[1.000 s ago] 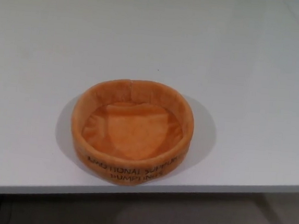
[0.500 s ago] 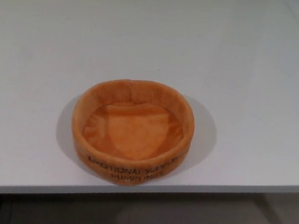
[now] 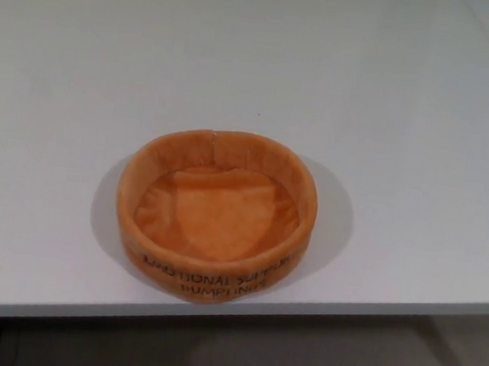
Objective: A soft plate is kept in the center of the table close to the robot and the robot uses its left hand to pick up the plate, turns it upside down and places it back on the table
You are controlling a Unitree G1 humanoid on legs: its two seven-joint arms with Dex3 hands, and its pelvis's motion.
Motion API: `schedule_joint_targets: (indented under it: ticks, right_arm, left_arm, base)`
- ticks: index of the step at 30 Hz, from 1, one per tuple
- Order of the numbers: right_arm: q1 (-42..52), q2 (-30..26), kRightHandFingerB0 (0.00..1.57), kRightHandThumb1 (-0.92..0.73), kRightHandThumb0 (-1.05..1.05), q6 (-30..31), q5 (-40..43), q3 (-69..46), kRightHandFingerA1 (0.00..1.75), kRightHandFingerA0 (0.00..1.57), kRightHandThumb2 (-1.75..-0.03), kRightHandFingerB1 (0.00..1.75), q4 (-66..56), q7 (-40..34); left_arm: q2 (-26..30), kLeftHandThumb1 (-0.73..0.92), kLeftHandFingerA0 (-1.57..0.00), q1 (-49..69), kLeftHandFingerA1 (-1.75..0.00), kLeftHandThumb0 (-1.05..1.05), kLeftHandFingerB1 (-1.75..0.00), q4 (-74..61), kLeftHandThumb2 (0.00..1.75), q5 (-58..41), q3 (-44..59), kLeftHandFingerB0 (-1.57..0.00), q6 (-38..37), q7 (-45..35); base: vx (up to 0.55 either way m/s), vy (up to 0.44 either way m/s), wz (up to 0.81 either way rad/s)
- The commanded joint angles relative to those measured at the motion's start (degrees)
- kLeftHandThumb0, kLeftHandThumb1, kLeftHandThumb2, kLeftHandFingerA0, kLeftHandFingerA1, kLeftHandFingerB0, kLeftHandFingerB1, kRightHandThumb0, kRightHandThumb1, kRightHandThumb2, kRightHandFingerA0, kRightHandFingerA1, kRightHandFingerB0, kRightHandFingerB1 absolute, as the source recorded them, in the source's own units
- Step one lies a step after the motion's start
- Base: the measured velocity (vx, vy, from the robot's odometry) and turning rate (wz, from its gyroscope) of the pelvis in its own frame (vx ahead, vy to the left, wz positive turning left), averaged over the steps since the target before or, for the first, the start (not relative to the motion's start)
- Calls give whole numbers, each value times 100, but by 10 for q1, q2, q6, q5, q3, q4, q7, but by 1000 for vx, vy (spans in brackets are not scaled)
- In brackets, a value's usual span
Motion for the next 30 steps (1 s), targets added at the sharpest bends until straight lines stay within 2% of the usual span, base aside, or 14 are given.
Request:
schedule_joint_targets:
  ticks: [1,3,4,5,6,14,15,16,19,21,24,27,30]
  right_arm:
    - [6,0,23,-70,-77,-33,9,-5,55,40,-101,47,-6,4]
    - [9,0,22,-66,-73,-31,12,-3,56,40,-102,48,-12,6]
    - [10,0,29,-83,-73,-29,15,-3,44,46,-65,36,-12,8]
    - [10,0,29,-83,-73,-27,17,-2,44,46,-65,36,-12,10]
    - [8,0,29,-83,-74,-30,17,-3,43,46,-65,35,-4,11]
    - [10,-1,28,-84,-72,-38,16,-4,43,47,-65,34,-3,10]
    - [9,-2,27,-84,-73,-38,16,-4,44,47,-66,33,-3,10]
    - [2,-2,29,-82,-73,-39,19,-5,41,48,-65,33,7,13]
    - [-10,-2,29,-82,-74,-37,21,-5,42,47,-65,33,19,14]
    - [-6,-3,29,-83,-72,-39,16,-5,43,47,-65,34,12,11]
    - [-4,-7,29,-84,-72,-32,16,-3,44,47,-65,33,1,15]
    - [-13,-9,28,-83,-71,-31,20,-4,42,47,-65,34,19,21]
    - [-9,-5,29,-84,-68,-30,24,-3,46,46,-65,36,3,21]
  left_arm:
    - [-8,87,-23,22,-32,-85,-29,-43,67,-20,15,-22,-63,8]
    - [-8,88,-22,30,-31,-87,-28,-66,67,-16,18,-21,-56,12]
    - [-9,87,-23,30,-31,-88,-29,-71,67,-15,21,-22,-57,13]
    - [-10,87,-23,30,-31,-88,-29,-73,67,-15,23,-22,-59,14]
    - [-8,68,-16,33,-44,-88,-41,-90,108,-23,25,-14,-56,13]
    - [-2,68,-17,54,-43,-90,-40,-172,109,-34,46,-12,-53,17]
    - [-4,69,-17,59,-43,-89,-40,-187,109,-36,49,-13,-49,20]
    - [-5,89,-26,58,-32,-93,-29,-198,68,-35,56,-24,-55,23]
    - [-6,90,-26,56,-30,-93,-29,-223,68,-20,76,-24,-61,31]
    - [-9,87,-32,47,-31,-92,-29,-246,68,-7,100,-26,-83,39]
    - [-2,86,-33,33,-32,-94,-29,-284,67,-9,115,-26,-72,39]
    - [13,84,-33,-9,-32,-93,-30,-319,66,16,144,-28,-54,43]
    - [54,82,-31,-67,-31,-91,-28,-337,66,32,168,-25,-17,35]
  base:
    - [0,0,0]
    - [0,0,0]
    - [0,0,0]
    - [0,0,0]
    - [0,0,0]
    - [0,0,0]
    - [0,0,0]
    - [0,0,0]
    - [0,0,0]
    - [0,0,0]
    - [0,0,0]
    - [0,0,0]
    - [0,0,0]
